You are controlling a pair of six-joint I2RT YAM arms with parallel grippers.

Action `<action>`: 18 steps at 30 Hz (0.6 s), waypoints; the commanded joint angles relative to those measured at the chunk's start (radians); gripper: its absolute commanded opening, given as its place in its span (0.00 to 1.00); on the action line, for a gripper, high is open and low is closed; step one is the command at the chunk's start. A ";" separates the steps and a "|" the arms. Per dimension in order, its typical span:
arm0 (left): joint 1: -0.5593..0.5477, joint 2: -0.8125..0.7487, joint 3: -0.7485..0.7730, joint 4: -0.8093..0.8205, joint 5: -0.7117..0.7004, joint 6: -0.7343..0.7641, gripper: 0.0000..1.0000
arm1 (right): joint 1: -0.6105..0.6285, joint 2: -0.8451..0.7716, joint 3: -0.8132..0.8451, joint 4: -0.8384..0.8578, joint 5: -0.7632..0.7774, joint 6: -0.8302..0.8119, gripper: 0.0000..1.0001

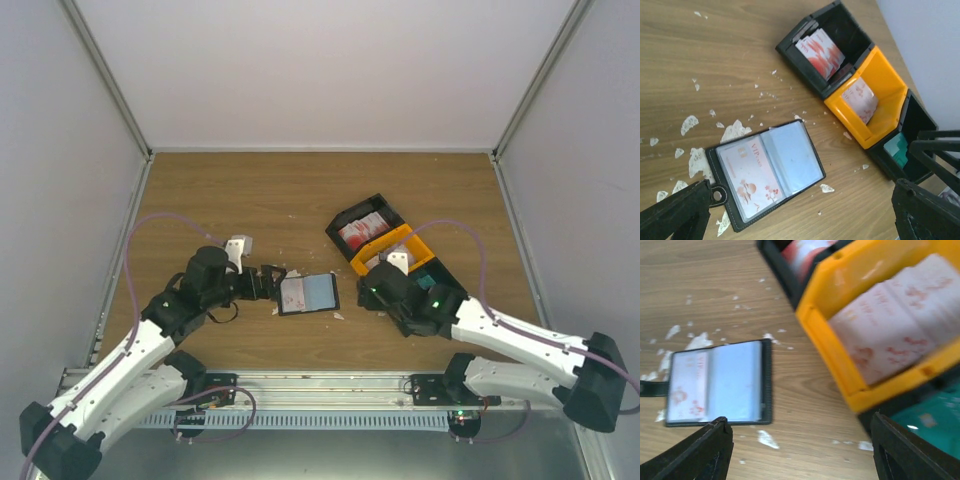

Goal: Put the credit cards into the card holder
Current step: Insert the credit card into the card holder, then move the storage box to the center of the board.

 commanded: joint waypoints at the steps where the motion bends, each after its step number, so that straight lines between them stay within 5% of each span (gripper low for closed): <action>1: 0.002 -0.033 0.060 -0.048 -0.064 0.057 0.99 | -0.030 -0.073 0.000 -0.168 0.160 0.020 0.78; 8: 0.002 -0.038 0.095 -0.001 -0.054 0.101 0.99 | -0.203 -0.060 0.037 -0.203 0.132 -0.074 0.85; 18: 0.001 0.072 0.001 0.305 0.177 0.058 0.99 | -0.414 -0.022 0.084 -0.278 -0.015 -0.154 0.86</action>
